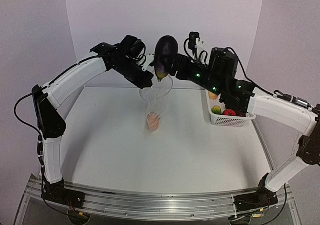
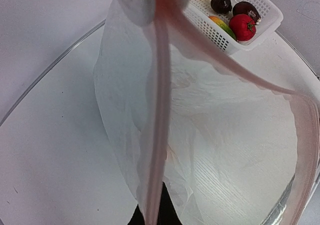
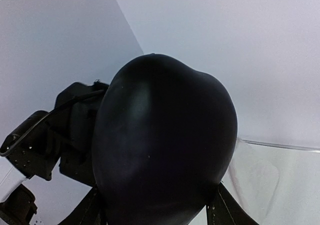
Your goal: Place the food in the zip-top bag and seal the zipper
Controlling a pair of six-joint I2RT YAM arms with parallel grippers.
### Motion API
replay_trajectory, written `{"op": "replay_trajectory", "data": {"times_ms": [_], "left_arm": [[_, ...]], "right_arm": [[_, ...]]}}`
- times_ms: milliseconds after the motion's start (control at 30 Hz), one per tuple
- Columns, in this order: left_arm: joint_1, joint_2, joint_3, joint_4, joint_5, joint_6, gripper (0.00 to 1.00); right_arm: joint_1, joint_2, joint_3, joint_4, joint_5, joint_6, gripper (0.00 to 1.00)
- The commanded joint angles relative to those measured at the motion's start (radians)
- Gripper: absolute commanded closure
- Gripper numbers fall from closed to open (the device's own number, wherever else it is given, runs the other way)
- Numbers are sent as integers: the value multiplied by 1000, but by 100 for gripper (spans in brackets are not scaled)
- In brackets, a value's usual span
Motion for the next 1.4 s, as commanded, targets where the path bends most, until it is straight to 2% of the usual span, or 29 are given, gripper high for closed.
{"op": "replay_trajectory", "data": {"times_ms": [0, 267, 567, 867, 967, 1200, 1367], "left_arm": [[0, -26, 21, 22, 26, -7, 100], [0, -35, 13, 15, 79, -18, 100], [2, -40, 20, 9, 97, -18, 100], [4, -38, 28, 10, 128, -23, 100], [4, -42, 34, 10, 145, -24, 100], [6, -39, 54, 16, 175, -21, 100], [11, -39, 65, 15, 169, -12, 100]], "right_arm": [[61, 61, -61, 231, 40, -82, 83], [64, 180, -159, 484, 111, -325, 90], [60, 197, -272, 495, 246, -513, 94], [37, 215, -318, 453, 265, -520, 94], [37, 227, -291, 365, 283, -535, 94], [37, 222, -169, 1, 255, -530, 89], [38, 205, -50, -345, 261, -510, 77]]}}
